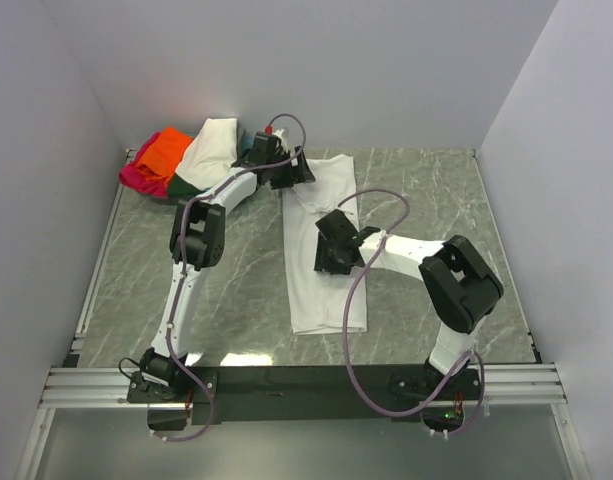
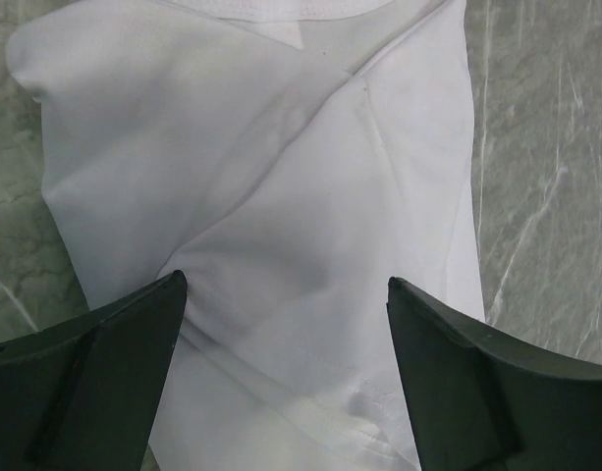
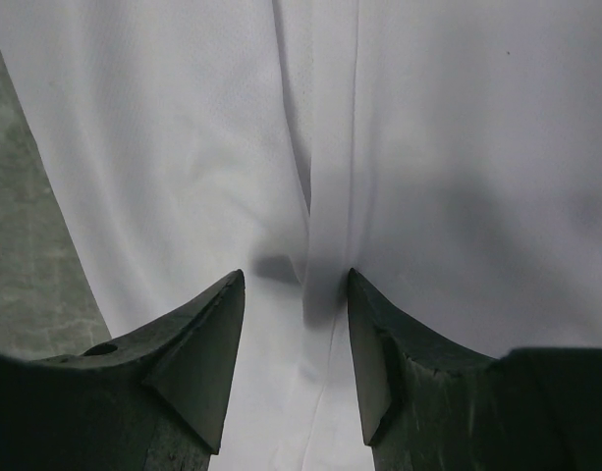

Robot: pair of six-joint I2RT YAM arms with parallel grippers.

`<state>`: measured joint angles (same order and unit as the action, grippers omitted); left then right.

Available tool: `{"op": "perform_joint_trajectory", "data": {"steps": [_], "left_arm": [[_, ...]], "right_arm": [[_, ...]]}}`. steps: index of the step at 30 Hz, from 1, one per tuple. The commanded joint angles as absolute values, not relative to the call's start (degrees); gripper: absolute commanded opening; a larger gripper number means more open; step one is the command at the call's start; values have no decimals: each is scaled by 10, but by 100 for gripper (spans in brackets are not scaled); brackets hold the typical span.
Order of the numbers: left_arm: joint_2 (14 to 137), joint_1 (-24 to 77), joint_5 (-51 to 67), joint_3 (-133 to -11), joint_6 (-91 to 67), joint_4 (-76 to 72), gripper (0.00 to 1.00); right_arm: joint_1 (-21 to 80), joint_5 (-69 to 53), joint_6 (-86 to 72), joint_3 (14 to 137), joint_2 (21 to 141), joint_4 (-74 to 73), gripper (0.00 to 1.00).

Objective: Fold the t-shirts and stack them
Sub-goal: Fold the tshirt

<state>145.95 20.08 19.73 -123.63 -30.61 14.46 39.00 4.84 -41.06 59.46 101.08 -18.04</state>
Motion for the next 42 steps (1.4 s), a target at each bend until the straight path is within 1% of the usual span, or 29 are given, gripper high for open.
{"op": "perform_joint_trajectory", "data": {"steps": [1, 5, 8, 9, 12, 13, 15, 16, 17, 19, 20, 21, 22, 23, 25, 27, 31, 34, 39, 42], "left_arm": [[1473, 193, 199, -1252, -294, 164, 91], [1440, 194, 215, -1220, -283, 124, 91], [1392, 199, 217, -1201, -273, 103, 92], [1377, 200, 217, -1196, -266, 99, 92], [1303, 216, 208, -1153, -248, 87, 93], [1259, 221, 199, -1137, -244, 84, 93], [1211, 239, 179, -1070, -243, 74, 93], [1159, 246, 158, -1043, -244, 71, 93], [1132, 259, 148, -976, -250, 59, 93], [1054, 273, 127, -899, -270, 41, 93], [1030, 289, 97, -823, -279, 36, 93], [1007, 295, 81, -783, -299, 28, 93], [962, 302, 70, -745, -311, 21, 93], [942, 316, 64, -672, -322, 12, 93], [885, 350, 50, -587, -335, 4, 93], [854, 378, 4, -548, -344, 21, 93], [771, 434, -29, -441, -388, 43, 92], [714, 466, -51, -398, -419, 51, 92], [639, 489, -49, -333, -454, 73, 92], [626, 497, -36, -302, -479, 54, 91]], "right_arm": [[395, 36, -405, 614, 1036, -185, 54], [395, 47, -394, 625, 1017, -184, 54], [395, 64, -370, 633, 978, -191, 55], [396, 69, -367, 632, 950, -191, 55], [395, 90, -359, 620, 897, -195, 56], [395, 95, -359, 607, 859, -199, 57], [395, 103, -358, 590, 823, -204, 57], [396, 108, -360, 570, 787, -212, 57], [396, 113, -364, 556, 769, -214, 57], [395, 119, -375, 512, 716, -223, 58], [395, 120, -381, 494, 700, -224, 57], [395, 121, -391, 477, 667, -224, 58], [395, 120, -396, 442, 651, -228, 57], [395, 120, -402, 426, 636, -229, 58], [394, 116, -414, 382, 598, -234, 58], [395, 113, -424, 356, 570, -236, 58], [396, 101, -440, 299, 526, -244, 57], [396, 99, -447, 285, 509, -255, 57], [402, 69, -458, 258, 498, -245, 57], [407, 65, -468, 243, 500, -242, 57]]}}
